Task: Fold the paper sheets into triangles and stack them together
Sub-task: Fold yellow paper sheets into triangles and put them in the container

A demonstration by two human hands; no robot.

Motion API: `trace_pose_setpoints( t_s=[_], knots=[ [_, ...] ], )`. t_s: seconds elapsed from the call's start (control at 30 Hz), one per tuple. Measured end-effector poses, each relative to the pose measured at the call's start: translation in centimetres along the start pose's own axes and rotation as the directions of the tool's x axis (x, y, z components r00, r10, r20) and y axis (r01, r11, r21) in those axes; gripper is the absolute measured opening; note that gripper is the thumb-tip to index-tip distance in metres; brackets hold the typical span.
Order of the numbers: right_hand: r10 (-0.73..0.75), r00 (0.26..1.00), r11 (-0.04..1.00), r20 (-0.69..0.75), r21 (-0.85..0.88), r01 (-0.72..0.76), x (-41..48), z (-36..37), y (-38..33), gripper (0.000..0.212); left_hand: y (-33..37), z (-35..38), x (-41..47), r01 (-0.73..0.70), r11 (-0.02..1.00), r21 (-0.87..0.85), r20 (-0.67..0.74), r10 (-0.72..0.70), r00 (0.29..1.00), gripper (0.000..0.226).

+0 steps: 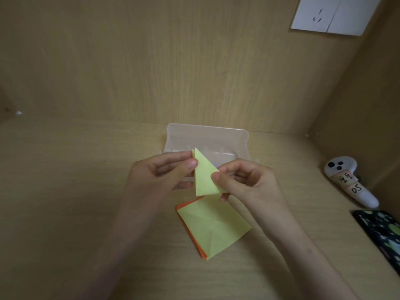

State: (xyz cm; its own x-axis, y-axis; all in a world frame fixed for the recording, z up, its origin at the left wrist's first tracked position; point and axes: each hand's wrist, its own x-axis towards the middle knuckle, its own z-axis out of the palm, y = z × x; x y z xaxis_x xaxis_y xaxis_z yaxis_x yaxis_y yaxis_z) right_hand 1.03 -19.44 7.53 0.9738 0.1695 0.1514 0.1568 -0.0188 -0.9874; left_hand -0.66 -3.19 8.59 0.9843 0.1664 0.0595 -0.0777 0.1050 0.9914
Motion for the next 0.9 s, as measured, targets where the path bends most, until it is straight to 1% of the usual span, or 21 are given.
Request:
trace_pose_setpoints(
  t_s=[0.13,0.23,0.33,0.57,0.6,0.63,0.7,0.8,0.9],
  knots=[
    [-0.016,1.000,1.000,0.027,0.005,0.016,-0.1,0.1,0.0,0.008,-0.1,0.1,0.1,0.001,1.000,-0.024,-0.025,-0.002,1.000,0.014],
    [-0.027,0.999,1.000,0.020,0.009,0.027,-0.1,0.1,0.0,0.015,-0.1,0.1,-0.2,-0.008,0.999,-0.053,-0.045,0.005,0.999,0.014],
    [0.006,1.000,0.999,0.017,0.042,-0.007,-0.2,0.2,-0.1,0.008,0.1,0.1,-0.2,-0.008,0.998,-0.061,-0.038,0.005,0.999,0.013],
    [0.035,0.999,0.997,0.008,0.070,-0.036,-0.2,0.2,-0.3,0.006,0.1,0.2,-0.3,-0.006,0.998,-0.055,-0.071,0.002,0.997,0.009],
    [0.047,0.999,0.995,0.011,0.090,-0.048,-0.3,0.1,-0.3,0.010,0.1,0.2,-0.4,-0.011,0.998,-0.060,-0.088,0.005,0.996,0.009],
    [0.071,0.997,0.991,0.023,0.113,-0.073,-0.4,0.0,-0.3,0.019,0.1,0.3,-0.4,-0.017,0.997,-0.071,-0.108,0.009,0.994,0.009],
    [0.145,0.986,0.979,0.084,0.135,-0.155,-0.6,0.1,-0.1,0.033,0.1,0.4,-0.6,-0.038,0.995,-0.096,-0.158,0.022,0.987,0.008],
    [0.213,0.960,0.963,0.184,0.128,-0.238,-1.1,0.8,0.3,0.029,0.1,0.7,-1.0,-0.061,0.990,-0.128,-0.207,0.034,0.978,0.010],
    [0.207,0.963,0.965,0.174,0.125,-0.230,-1.4,1.3,0.4,0.022,0.2,1.1,-1.3,-0.066,0.984,-0.166,-0.221,0.028,0.975,0.010]
  ],
)
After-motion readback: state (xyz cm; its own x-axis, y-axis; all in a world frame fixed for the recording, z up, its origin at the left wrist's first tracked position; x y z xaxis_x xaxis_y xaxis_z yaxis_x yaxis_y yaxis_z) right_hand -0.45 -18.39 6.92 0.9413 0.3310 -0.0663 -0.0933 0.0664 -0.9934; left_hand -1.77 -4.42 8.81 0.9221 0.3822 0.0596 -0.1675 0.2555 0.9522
